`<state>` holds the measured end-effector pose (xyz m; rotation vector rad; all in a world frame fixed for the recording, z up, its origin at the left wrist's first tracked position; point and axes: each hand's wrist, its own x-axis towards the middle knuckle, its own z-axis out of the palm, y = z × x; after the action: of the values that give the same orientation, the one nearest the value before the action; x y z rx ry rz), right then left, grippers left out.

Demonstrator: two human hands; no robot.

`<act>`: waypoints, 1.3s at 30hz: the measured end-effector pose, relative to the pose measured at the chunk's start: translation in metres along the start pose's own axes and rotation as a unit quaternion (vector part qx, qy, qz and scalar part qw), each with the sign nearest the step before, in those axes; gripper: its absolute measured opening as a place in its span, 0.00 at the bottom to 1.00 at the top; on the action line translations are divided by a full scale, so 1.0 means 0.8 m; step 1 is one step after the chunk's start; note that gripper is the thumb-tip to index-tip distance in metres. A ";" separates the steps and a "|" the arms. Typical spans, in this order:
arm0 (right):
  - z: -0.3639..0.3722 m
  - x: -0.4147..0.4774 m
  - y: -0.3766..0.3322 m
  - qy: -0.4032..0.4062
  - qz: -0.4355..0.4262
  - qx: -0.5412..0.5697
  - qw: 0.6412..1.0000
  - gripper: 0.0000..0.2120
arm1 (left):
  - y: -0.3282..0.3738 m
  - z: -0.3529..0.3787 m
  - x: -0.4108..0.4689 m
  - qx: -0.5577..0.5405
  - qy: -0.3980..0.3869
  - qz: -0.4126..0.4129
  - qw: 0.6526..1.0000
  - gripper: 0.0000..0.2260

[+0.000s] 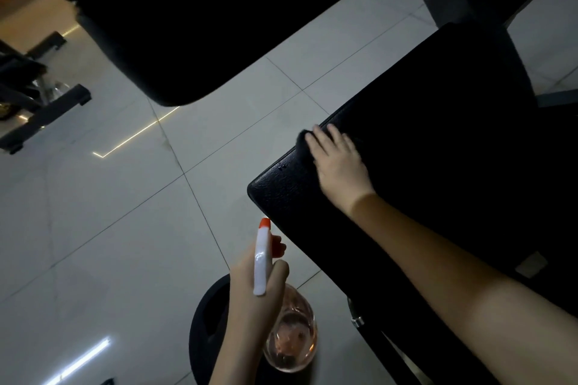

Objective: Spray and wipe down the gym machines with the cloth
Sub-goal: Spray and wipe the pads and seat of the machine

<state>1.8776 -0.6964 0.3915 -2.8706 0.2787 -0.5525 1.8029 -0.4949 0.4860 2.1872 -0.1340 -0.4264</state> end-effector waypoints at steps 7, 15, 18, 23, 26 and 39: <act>-0.005 -0.045 -0.021 -0.042 -0.192 0.030 0.980 0.27 | -0.010 -0.005 -0.002 -0.012 0.002 -0.016 1.000 0.10; 0.001 0.006 -0.085 -0.099 -0.065 0.073 0.990 0.25 | -0.032 -0.012 -0.008 -0.015 0.007 -0.004 1.000 0.09; 0.000 -0.041 -0.055 -0.099 -0.212 0.081 0.969 0.26 | -0.042 -0.013 -0.013 -0.025 0.002 -0.009 1.000 0.08; -0.005 -0.019 -0.043 -0.078 -0.122 0.045 0.988 0.26 | -0.057 -0.017 -0.015 -0.031 -0.004 -0.004 0.999 0.06; 0.005 -0.014 -0.103 -0.080 -0.007 0.089 0.993 0.26 | -0.065 -0.018 -0.018 -0.021 0.000 -0.002 1.000 0.09; 0.008 -0.094 -0.081 -0.024 -0.037 0.095 0.995 0.27 | -0.077 -0.009 -0.042 -0.021 -0.023 0.028 0.999 0.15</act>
<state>1.8207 -0.6166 0.3751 -2.7146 0.1062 -0.4924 1.7705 -0.4440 0.4496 2.1284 -0.2094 -0.4433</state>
